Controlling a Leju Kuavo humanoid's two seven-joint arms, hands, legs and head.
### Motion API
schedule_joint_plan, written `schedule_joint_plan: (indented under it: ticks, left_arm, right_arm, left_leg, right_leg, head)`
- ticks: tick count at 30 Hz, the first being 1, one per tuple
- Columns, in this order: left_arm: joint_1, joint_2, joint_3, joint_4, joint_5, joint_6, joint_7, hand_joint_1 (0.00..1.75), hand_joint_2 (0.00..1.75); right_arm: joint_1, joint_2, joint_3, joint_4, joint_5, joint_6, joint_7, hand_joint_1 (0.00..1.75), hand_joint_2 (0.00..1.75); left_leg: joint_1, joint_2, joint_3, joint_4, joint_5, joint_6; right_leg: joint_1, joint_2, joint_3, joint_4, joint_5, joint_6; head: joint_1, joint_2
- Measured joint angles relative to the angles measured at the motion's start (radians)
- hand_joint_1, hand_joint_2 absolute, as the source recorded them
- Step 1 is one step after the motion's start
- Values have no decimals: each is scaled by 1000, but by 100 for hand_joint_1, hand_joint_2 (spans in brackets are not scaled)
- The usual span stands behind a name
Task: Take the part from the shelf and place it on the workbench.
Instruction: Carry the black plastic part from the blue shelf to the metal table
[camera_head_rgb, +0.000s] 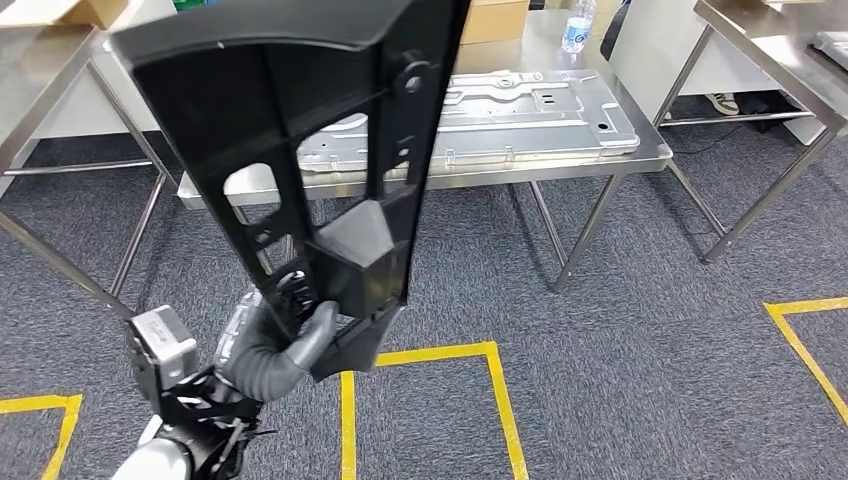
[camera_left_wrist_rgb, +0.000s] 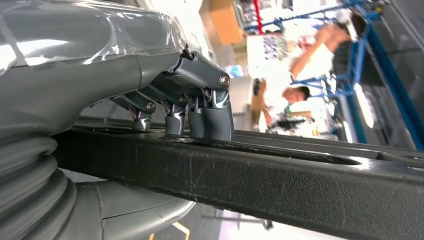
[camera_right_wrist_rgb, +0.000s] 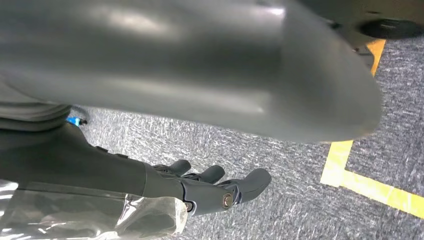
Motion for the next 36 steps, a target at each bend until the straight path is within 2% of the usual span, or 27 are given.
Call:
schedule_joint_plan:
  ticks: [1,2,4,5,6,7,10,11,12,14,15,16,17,18,20,21,22,24,26,27,29,30,31,32,33,34,36]
  left_arm:
    - [8,8,8,-5,3,3,3,175,175]
    - [15,16,14,-9,5,5,5,175,175]
    - [24,28,25,-20,10,6,6,175,175]
    - [26,33,29,-25,12,5,6,175,175]
    - [27,37,34,-31,13,4,7,175,175]
    - [27,41,38,-35,13,2,7,175,175]
    - [29,49,44,-43,12,-2,10,175,175]
    - [30,52,45,-45,12,-3,10,175,175]
    - [31,54,47,-49,12,-4,11,175,175]
    - [32,57,48,-54,12,-5,12,175,175]
    - [34,59,49,-56,12,-6,12,175,175]
    - [36,60,49,-56,12,-6,13,175,175]
    - [37,61,49,-56,12,-6,13,175,175]
    - [38,61,49,-57,12,-6,13,175,175]
    - [37,62,49,-60,11,-9,14,175,175]
    - [37,63,49,-63,10,-10,14,175,175]
    - [37,64,49,-66,10,-11,15,175,175]
    - [37,64,49,-70,9,-12,15,175,175]
    - [37,65,50,-73,9,-13,15,175,175]
    - [37,65,50,-74,9,-14,15,175,175]
    - [38,66,50,-75,9,-15,15,175,175]
    - [40,66,49,-75,9,-15,15,175,175]
    - [41,66,49,-75,9,-16,16,175,175]
    - [42,66,48,-74,9,-18,16,175,175]
    - [42,65,47,-74,10,-20,16,175,175]
    - [41,64,46,-74,10,-24,15,175,175]
    - [36,57,42,-71,14,-34,13,175,175]
  right_arm:
    - [1,3,0,0,2,-4,0,0,0]
    - [2,5,0,0,4,-7,0,0,0]
    - [2,10,0,0,4,-10,1,0,0]
    - [1,13,0,0,4,-10,4,0,0]
    - [0,16,0,-1,3,-10,7,0,0]
    - [-1,19,1,-1,3,-9,11,0,0]
    - [0,23,1,-1,1,-8,17,0,0]
    - [0,24,0,-1,1,-8,18,0,0]
    - [-1,25,0,-1,1,-8,18,0,0]
    - [-1,26,0,-1,0,-8,18,0,0]
    - [-1,27,0,-1,0,-8,18,0,0]
    - [0,28,0,-1,0,-8,18,0,0]
    - [0,28,0,-1,0,-8,18,0,0]
    - [0,28,0,-1,0,-8,18,0,0]
    - [-1,31,0,-1,0,-8,17,0,0]
    - [-2,33,0,-1,0,-8,17,0,0]
    - [-2,34,0,-1,0,-8,17,0,0]
    - [-3,36,1,-1,1,-8,16,0,0]
    - [-4,36,1,-1,1,-8,16,0,0]
    - [-4,36,1,-1,1,-8,16,0,0]
    - [-4,35,1,-1,0,-8,17,0,0]
    - [-3,35,1,-1,0,-8,17,0,0]
    - [-2,35,1,-1,-3,-8,17,0,0]
    - [-1,35,0,-1,-7,-8,17,0,0]
    - [-1,34,0,-1,-12,-8,17,0,0]
    - [-1,33,0,-1,-18,-8,16,0,0]
    - [-4,30,0,-1,-31,-5,12,0,0]
  left_leg:
    - [1,-1,1,0,-1,-1]
    - [3,-3,3,1,-3,-4]
    - [7,-6,8,3,-8,-13]
    - [7,-8,9,5,-12,-19]
    - [5,-9,9,6,-14,-26]
    - [4,-10,9,6,-15,-32]
    - [12,-10,4,13,-23,-46]
    - [14,-9,-9,40,-40,-50]
    - [14,-9,-34,91,-67,-53]
    - [13,-8,-108,244,-130,-55]
    - [12,-8,-141,305,-148,-54]
    - [11,-8,-157,331,-146,-52]
    - [10,-8,-151,310,-124,-48]
    - [7,-8,-127,253,-89,-43]
    - [-1,-8,-59,101,-23,-26]
    - [-6,-8,-38,51,-6,-19]
    - [-10,-8,-28,25,-1,-14]
    - [-12,-10,-25,17,-1,-7]
    - [-6,-11,-11,5,4,-1]
    - [-1,-10,-4,-1,7,2]
    - [0,-9,0,-2,6,6]
    - [-1,-9,0,-1,5,7]
    - [-1,-9,1,-1,4,8]
    - [-1,-9,2,0,2,7]
    - [-1,-9,4,0,0,6]
    - [-1,-9,7,0,-2,5]
    - [-5,-10,10,2,-7,-2]
  right_leg:
    - [-4,0,-8,12,7,3]
    - [-8,-1,6,-19,34,6]
    - [-16,-2,76,-165,107,14]
    - [-17,-1,106,-229,130,14]
    - [-17,0,126,-270,140,11]
    - [-15,2,132,-286,140,6]
    - [-10,3,133,-290,141,-17]
    - [-10,3,134,-291,142,-24]
    - [-10,2,135,-292,142,-29]
    - [-6,2,136,-292,140,-36]
    - [-4,2,137,-291,138,-39]
    - [-1,3,139,-291,137,-40]
    - [1,3,141,-291,136,-42]
    - [3,4,144,-291,135,-42]
    - [7,6,149,-291,131,-41]
    - [9,6,150,-291,129,-38]
    - [9,5,150,-291,128,-34]
    - [9,2,151,-294,125,-22]
    - [9,-1,147,-273,108,-11]
    - [8,-2,131,-234,85,-5]
    - [2,-2,67,-106,26,4]
    - [0,-2,32,-45,6,8]
    - [-2,-2,10,-13,6,12]
    - [-3,-2,7,-20,24,14]
    - [-4,-2,27,-70,61,14]
    - [-5,-3,61,-146,102,14]
    - [-2,-3,118,-272,153,6]
  head:
    - [0,0]
    - [0,0]
    - [0,0]
    - [0,0]
    - [0,0]
    - [0,0]
    - [-1,0]
    - [-1,0]
    - [-2,0]
    - [-3,0]
    - [-3,0]
    - [-4,0]
    - [-4,0]
    - [-4,0]
    - [-4,0]
    - [-4,0]
    - [-4,0]
    - [-4,0]
    - [-3,0]
    - [-2,0]
    - [0,0]
    - [0,0]
    - [0,0]
    - [0,0]
    - [0,0]
    - [0,0]
    - [0,0]
